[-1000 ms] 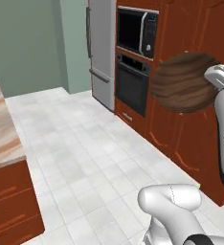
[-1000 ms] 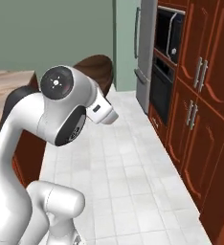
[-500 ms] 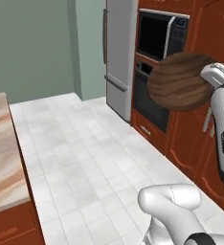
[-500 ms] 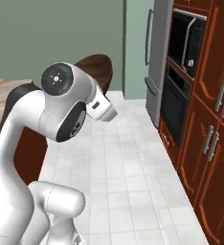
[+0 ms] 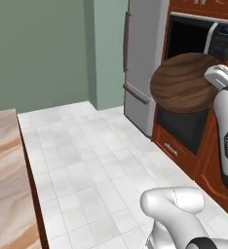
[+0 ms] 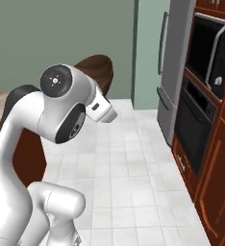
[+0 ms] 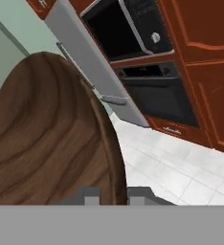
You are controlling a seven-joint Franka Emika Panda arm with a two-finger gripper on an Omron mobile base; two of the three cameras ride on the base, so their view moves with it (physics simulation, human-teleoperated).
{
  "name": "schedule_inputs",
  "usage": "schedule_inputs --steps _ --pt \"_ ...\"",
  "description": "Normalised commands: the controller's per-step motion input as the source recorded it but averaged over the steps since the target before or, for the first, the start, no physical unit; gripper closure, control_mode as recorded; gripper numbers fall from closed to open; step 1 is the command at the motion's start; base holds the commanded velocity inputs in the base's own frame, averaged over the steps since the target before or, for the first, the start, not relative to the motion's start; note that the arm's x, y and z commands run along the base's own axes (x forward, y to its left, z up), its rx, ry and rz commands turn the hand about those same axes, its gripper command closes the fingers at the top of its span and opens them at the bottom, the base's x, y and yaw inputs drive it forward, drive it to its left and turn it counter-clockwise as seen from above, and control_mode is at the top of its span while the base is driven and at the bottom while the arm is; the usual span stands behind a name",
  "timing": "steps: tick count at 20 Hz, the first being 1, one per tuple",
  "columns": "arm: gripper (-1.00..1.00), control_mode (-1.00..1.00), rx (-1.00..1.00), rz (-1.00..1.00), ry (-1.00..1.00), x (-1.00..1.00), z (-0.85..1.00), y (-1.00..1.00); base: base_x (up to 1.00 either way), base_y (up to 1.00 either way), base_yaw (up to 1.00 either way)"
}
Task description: Pick up the bowls from the cabinet and place each bowl in front of a stool on the dining counter.
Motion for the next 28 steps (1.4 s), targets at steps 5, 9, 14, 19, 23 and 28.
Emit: schedule_inputs --steps 5,9,14,19,23,28 --pt "1.00 1.00 0.00 0.00 0.00 0.00 0.00 0.00 1.00 0.00 0.22" --pt "1.00 1.00 0.00 0.00 0.00 0.00 0.00 0.00 1.00 0.00 0.21" --pt "1.00 1.00 0.00 0.00 0.00 0.00 0.00 0.00 1.00 -0.01 0.49" --pt "1.00 1.00 0.00 0.00 0.00 0.00 0.00 0.00 1.00 -0.09 0.55" --pt "1.00 1.00 0.00 0.00 0.00 0.00 0.00 0.00 1.00 -0.69 0.42" --pt "1.00 1.00 0.00 0.00 0.00 0.00 0.00 0.00 1.00 -0.99 0.33"
